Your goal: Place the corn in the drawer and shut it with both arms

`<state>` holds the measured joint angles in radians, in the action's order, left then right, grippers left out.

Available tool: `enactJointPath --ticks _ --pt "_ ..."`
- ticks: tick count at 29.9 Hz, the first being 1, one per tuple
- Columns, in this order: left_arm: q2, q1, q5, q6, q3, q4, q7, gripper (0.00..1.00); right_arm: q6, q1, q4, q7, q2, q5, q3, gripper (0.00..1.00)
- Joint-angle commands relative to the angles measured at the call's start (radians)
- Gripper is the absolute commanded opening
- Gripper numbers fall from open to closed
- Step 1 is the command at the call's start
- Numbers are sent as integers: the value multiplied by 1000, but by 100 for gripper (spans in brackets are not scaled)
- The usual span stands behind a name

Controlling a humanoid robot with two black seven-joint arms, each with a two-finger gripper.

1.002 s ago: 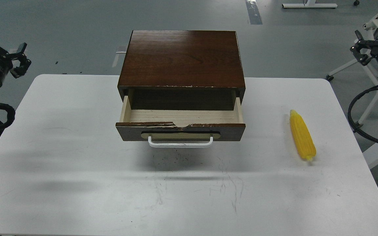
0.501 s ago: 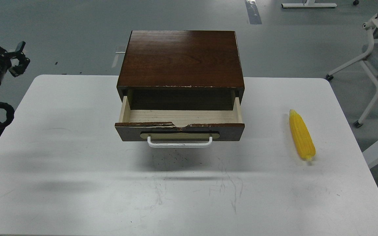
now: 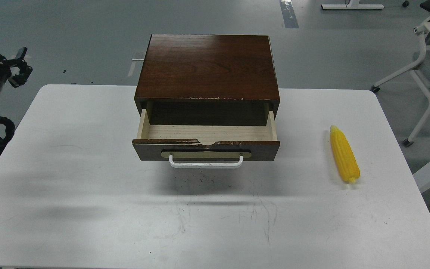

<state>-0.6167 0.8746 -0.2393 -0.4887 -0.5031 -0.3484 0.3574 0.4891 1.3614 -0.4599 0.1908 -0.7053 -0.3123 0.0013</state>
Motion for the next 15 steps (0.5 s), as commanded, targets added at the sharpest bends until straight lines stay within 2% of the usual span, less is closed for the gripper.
enactJointPath --ticks 1,7,15 --pt "-17 0 0 0 0 0 0 98 0 1 -87 -10 -3 -227 -38 100" --pt "-24 0 0 0 0 0 0 98 0 -1 -213 -16 -26 -416 -151 100" --pt "-21 -6 -2 0 -3 0 3 98 0 -36 -246 -16 -4 -421 -305 100"
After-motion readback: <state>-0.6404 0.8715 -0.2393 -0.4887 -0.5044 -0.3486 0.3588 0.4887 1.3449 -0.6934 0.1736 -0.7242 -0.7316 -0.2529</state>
